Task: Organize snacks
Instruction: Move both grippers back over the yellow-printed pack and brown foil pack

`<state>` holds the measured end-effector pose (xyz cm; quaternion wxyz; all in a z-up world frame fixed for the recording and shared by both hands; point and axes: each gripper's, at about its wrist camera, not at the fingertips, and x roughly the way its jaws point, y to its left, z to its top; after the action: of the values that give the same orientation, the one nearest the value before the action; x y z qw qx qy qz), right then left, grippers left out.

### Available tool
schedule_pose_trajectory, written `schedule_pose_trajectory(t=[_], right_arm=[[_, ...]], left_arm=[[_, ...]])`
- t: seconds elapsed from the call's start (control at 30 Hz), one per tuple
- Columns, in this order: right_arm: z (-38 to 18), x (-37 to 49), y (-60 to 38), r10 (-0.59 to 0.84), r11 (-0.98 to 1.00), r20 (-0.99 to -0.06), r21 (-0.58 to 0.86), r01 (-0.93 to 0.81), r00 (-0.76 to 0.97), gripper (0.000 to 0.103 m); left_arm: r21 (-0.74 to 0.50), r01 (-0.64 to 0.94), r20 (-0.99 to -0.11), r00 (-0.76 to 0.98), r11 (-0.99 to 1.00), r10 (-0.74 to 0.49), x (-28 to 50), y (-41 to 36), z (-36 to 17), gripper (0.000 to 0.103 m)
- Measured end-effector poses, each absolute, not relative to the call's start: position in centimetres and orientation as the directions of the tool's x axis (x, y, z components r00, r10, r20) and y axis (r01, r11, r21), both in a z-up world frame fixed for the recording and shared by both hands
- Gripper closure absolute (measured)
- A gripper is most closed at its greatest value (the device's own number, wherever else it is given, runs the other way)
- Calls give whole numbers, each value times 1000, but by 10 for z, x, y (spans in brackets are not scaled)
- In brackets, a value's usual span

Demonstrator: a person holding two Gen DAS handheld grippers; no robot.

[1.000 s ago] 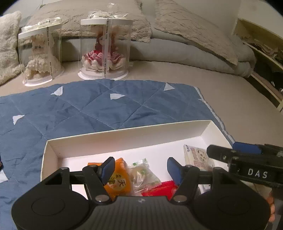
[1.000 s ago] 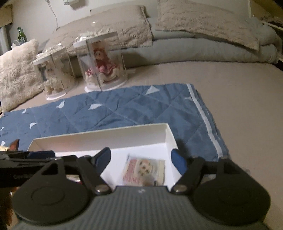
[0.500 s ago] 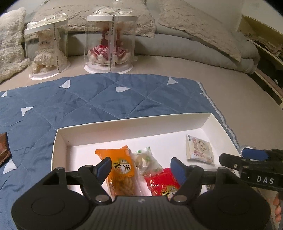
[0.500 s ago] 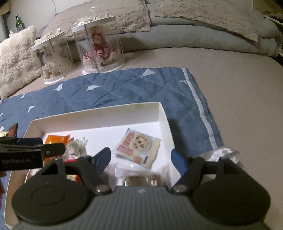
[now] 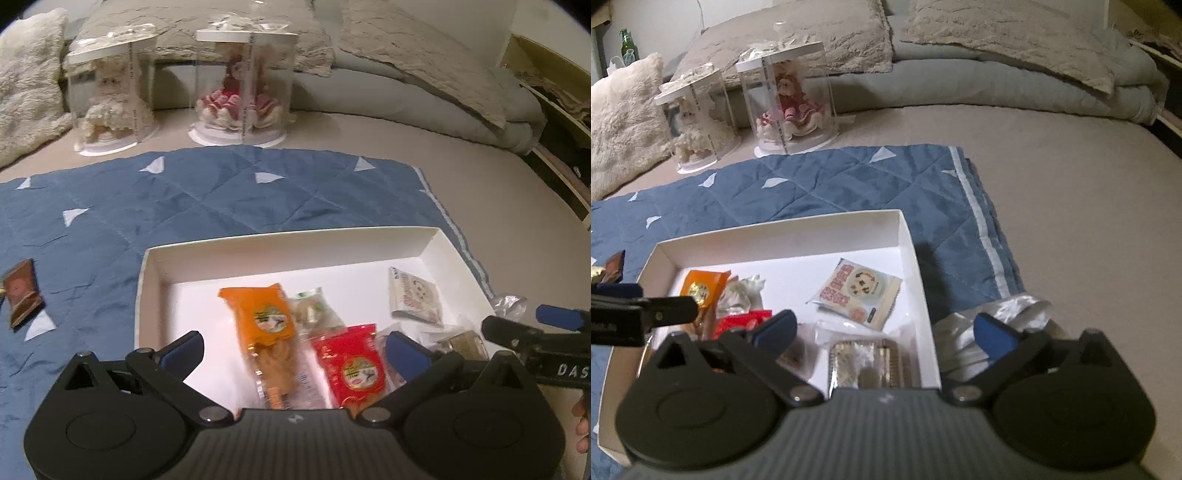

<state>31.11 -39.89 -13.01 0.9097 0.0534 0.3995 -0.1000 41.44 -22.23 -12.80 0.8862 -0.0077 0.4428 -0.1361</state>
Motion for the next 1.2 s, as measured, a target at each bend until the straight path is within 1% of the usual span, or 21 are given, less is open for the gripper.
schedule_pose_trajectory(t=[0.13,0.3,0.47,0.7,0.93,1.2], right_arm=[[-128,310,-394,-130,976,-747,19,217,652,0],[-129,314,-382,-141,981,-761,-23,192,633,0],[-128,320,-371,-137,982,-762,-22,187,633,0],[-125,339,-339,-109,989,-758,-17,147,644,0],[-117,363,-285,-44,998,-738,1,66,673,0],[-107,387,-214,56,998,-710,38,-41,702,0]], left_arm=[[-126,224,-780,579,967,-235,411,-209,-125,0],[-124,208,-792,568,970,-223,410,-190,-123,0],[-126,174,-786,584,977,-206,410,-160,-118,0],[-93,77,-785,607,993,-120,413,-97,-113,0],[-95,-37,-779,625,995,-50,413,-29,-106,0],[-83,-131,-778,628,988,17,410,39,-107,0]])
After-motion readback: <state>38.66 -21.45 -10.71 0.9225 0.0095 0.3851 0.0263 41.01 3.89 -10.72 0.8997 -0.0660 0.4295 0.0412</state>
